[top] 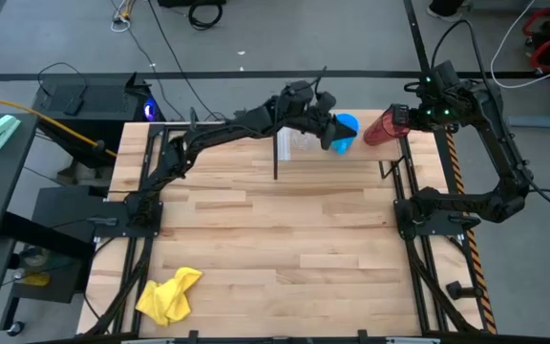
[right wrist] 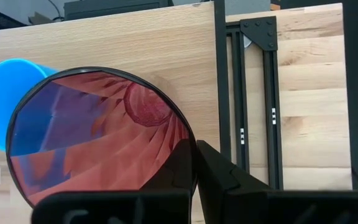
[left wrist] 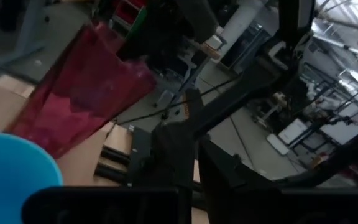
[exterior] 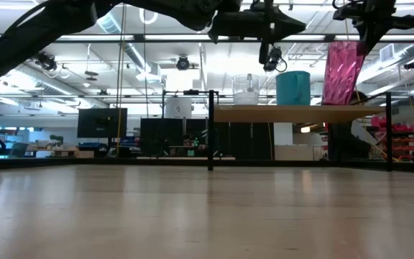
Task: Stack small to large cups/mugs on shelf
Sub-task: Put the red glass on the shelf
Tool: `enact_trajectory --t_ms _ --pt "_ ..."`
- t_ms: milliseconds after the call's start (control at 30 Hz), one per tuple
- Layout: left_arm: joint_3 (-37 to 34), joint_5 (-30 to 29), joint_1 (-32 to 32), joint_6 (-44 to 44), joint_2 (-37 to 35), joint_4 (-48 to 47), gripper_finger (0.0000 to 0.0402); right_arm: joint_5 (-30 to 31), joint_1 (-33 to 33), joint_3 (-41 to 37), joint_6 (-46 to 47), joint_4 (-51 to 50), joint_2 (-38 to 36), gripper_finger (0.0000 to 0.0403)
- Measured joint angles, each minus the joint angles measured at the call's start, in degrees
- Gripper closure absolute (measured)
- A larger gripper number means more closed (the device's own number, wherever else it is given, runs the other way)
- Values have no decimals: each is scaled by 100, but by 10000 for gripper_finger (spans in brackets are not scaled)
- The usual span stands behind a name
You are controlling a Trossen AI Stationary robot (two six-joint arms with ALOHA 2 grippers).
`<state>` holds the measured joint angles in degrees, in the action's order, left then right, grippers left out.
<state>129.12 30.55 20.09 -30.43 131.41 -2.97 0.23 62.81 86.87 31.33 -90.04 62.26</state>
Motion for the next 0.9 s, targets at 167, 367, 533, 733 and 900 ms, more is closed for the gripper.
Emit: enact_trajectory --t_ms 167,367,533,733,900 --pt "0 -977 -380 1243 0 73 374 0 0 -2 5 0 0 391" --pt "0 -2649 -880 2407 3 414 381 7 0 -2 46 0 0 391" --pt "-1 -3131 -957 2253 373 989 383 27 0 -2 58 0 0 392" --pt "-2 -3089 -933 1842 678 1230 377 20 0 -4 59 2 0 393" --pt "9 -3076 -944 1901 776 1344 382 17 0 -4 24 3 0 393"
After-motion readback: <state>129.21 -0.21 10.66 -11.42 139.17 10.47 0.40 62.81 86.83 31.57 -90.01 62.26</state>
